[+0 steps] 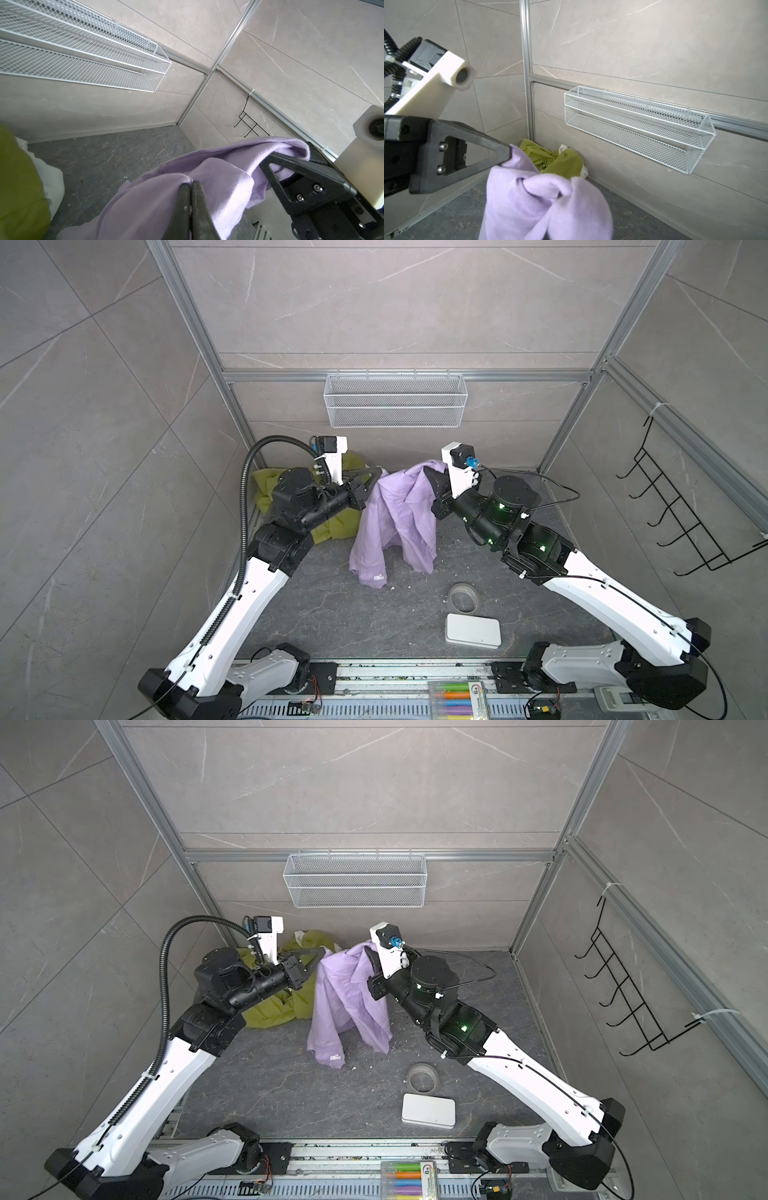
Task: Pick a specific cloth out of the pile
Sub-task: 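Carry the lavender shirt with both grippers away from the pile, farther from the robot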
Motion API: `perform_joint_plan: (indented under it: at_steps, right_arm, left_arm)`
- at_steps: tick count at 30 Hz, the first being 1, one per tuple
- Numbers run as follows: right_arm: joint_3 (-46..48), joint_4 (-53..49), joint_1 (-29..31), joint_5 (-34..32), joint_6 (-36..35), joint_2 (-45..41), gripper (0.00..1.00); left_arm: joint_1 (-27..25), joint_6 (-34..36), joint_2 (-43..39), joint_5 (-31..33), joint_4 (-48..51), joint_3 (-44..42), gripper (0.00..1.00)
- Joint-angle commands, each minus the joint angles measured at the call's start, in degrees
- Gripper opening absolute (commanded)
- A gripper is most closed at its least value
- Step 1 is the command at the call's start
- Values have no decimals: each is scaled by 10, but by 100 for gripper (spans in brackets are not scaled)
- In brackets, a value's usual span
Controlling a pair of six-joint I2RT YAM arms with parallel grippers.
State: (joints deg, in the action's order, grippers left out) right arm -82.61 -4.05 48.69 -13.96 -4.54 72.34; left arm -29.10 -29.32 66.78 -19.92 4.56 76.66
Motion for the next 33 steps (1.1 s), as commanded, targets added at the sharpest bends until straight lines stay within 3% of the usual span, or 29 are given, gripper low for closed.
perform_joint_plan:
  at_steps: [1,17,26,33]
  right_arm:
    - [-19,1,-24,13,26,0,0]
    - [-43,-26,-168,33,86,-7,0]
    - [-38,-48,-216,31,95,-25,0]
    - [-14,-47,-252,32,104,-47,0]
  left_arm:
    - [-23,18,23,17,-78,40,0]
    - [-103,5,186,26,-153,182,0]
    - [-136,-31,292,2,-175,283,0]
    - [-154,-40,329,-9,-188,298,0]
